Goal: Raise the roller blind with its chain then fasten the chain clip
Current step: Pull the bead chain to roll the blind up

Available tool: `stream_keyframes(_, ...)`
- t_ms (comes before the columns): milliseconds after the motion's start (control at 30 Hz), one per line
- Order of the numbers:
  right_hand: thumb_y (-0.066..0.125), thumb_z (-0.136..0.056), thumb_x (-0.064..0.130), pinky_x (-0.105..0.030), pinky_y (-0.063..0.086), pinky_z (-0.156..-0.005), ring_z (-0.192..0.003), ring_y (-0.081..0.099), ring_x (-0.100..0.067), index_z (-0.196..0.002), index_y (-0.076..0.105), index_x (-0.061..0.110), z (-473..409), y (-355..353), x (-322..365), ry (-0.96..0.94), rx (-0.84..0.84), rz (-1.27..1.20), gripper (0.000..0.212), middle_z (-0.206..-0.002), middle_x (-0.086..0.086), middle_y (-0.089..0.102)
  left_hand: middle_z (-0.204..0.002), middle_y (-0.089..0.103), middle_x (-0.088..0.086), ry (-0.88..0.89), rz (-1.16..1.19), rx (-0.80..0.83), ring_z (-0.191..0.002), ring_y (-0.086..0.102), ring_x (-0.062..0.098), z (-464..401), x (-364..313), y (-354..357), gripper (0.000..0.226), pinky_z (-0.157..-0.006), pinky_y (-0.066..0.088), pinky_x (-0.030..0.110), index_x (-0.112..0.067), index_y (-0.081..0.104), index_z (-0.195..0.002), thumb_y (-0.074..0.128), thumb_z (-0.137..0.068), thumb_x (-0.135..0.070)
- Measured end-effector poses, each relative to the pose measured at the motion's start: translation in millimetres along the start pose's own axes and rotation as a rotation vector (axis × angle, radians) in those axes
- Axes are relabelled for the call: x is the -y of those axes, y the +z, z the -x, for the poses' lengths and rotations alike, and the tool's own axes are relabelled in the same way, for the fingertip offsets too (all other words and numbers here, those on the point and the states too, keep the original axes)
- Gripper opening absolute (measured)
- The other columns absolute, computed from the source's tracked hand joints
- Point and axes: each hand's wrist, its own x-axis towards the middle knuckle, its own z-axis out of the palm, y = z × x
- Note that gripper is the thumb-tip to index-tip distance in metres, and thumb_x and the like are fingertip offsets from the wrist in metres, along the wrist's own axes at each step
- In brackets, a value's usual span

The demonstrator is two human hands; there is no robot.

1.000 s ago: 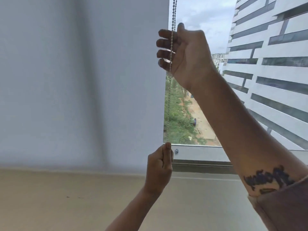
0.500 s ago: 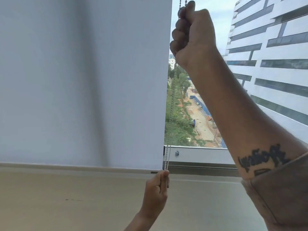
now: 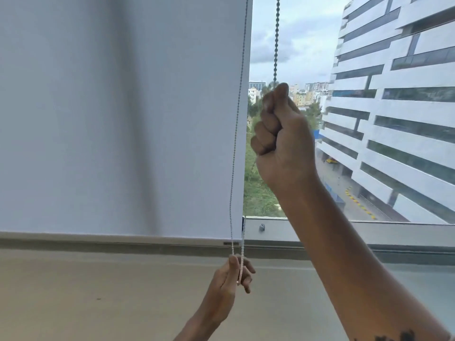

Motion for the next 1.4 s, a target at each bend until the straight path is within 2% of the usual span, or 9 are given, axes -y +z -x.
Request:
stream_keyframes(300, 0.058, -0.096, 0.039, -0.02, 0.014, -0.037, -0.041, 0.014, -0.007, -0.073, 0.064, 0.018, 74.9, -35.1, -50.0, 0.099, -0.041, -0.078, 0.033, -0.053, 0.009, 0.022, -0.098, 0.076, 0.032, -0.051, 0.242, -0.082, -0.095, 0.073, 0.033, -32.4, -64.5, -5.6, 0.085, -0.095, 0.055, 0.059, -0.005, 0.075, -0.109, 0.025, -0.102, -0.074)
stream_keyframes(433, 0.056, -0.101, 0.035, -0.018, 0.021, -0.034, -0.036, 0.019, -0.005, -0.072, 0.066, 0.015, 102.6, -45.1, -70.1, 0.138, -0.068, -0.11, 0.036, -0.053, 0.005, 0.018, -0.095, 0.081, 0.004, 0.002, 0.32, -0.105, -0.097, 0.077, 0.016, -52.2, -112.9, -10.5, 0.074, -0.085, 0.061, 0.033, -0.025, 0.079, -0.098, 0.034, -0.091, -0.084)
stream_keyframes(633, 0.058, -0.1, 0.036, -0.028, 0.009, -0.043, -0.047, 0.01, -0.012, -0.073, 0.064, 0.015, 130.0, -61.5, -91.5, 0.199, -0.149, -0.002, 0.035, -0.06, 0.0, 0.014, -0.101, 0.077, 0.011, 0.137, 0.373, -0.108, -0.095, 0.073, 0.022, -85.7, -213.9, -16.2, 0.077, -0.083, 0.054, 0.037, -0.017, 0.076, -0.112, 0.022, -0.105, -0.071)
stream_keyframes(933, 0.075, -0.089, 0.046, -0.02, 0.013, -0.04, -0.039, 0.019, -0.004, -0.072, 0.063, 0.013, 169.1, -91.5, -136.6, 0.258, -0.229, 0.037, 0.038, -0.051, 0.009, 0.026, -0.105, 0.081, 0.012, 0.156, 0.352, -0.039, -0.09, 0.075, 0.024, -112.4, -345.5, 0.3, 0.084, -0.083, 0.056, 0.038, -0.005, 0.062, -0.143, 0.019, -0.111, -0.069)
stream_keyframes(1033, 0.071, -0.089, 0.047, -0.016, 0.019, -0.038, -0.039, 0.019, -0.005, -0.07, 0.06, 0.014, 179.6, -104.0, -147.2, 0.266, -0.243, 0.076, 0.039, -0.051, 0.008, 0.027, -0.074, 0.062, 0.002, 0.161, 0.376, 0.018, -0.058, 0.042, 0.014, -116.3, -359.5, 1.0, 0.081, -0.057, 0.035, 0.027, -0.003, 0.065, -0.132, 0.022, -0.111, -0.069)
stream_keyframes(1100, 0.067, -0.094, 0.045, -0.017, 0.018, -0.039, -0.04, 0.019, -0.006, -0.069, 0.059, 0.015, 184.7, -111.7, -153.4, 0.272, -0.247, 0.118, 0.039, -0.051, 0.008, 0.026, -0.061, 0.035, -0.005, 0.129, 0.375, 0.026, -0.057, 0.014, 0.013, -117.2, -361.8, 4.2, 0.079, -0.052, 0.015, 0.027, -0.006, 0.071, -0.108, 0.027, -0.109, -0.072)
stream_keyframes(1200, 0.06, -0.101, 0.042, -0.018, 0.017, -0.039, -0.04, 0.017, -0.007, -0.069, 0.057, 0.017, 190.1, -121.7, -162.1, 0.287, -0.249, 0.181, 0.04, -0.051, 0.007, 0.025, -0.052, 0.021, -0.009, 0.125, 0.319, -0.038, -0.048, 0.009, 0.013, -112.5, -355.0, 14.3, 0.071, -0.041, 0.013, 0.023, -0.025, 0.041, -0.055, 0.037, -0.105, -0.075)
stream_keyframes(1267, 0.058, -0.102, 0.04, -0.018, 0.017, -0.04, -0.04, 0.017, -0.008, -0.068, 0.057, 0.018, 193.2, -127.8, -168.8, 0.298, -0.255, 0.215, 0.04, -0.051, 0.007, 0.025, -0.049, 0.02, -0.009, 0.146, 0.299, -0.1, -0.043, 0.01, 0.013, -109.9, -344.3, 19.6, 0.071, -0.038, 0.015, 0.022, -0.028, 0.027, -0.052, 0.044, -0.105, -0.072)
stream_keyframes(1400, 0.059, -0.099, 0.041, -0.019, 0.016, -0.043, -0.039, 0.019, -0.009, -0.066, 0.058, 0.02, 203.8, -143.9, -182.6, 0.333, -0.282, 0.303, 0.04, -0.047, 0.006, 0.028, -0.046, 0.024, -0.009, 0.193, 0.29, -0.178, -0.037, 0.014, 0.012, -102.3, -313.2, 23.5, 0.07, -0.039, 0.016, 0.021, -0.027, 0.033, -0.05, 0.049, -0.109, -0.062)
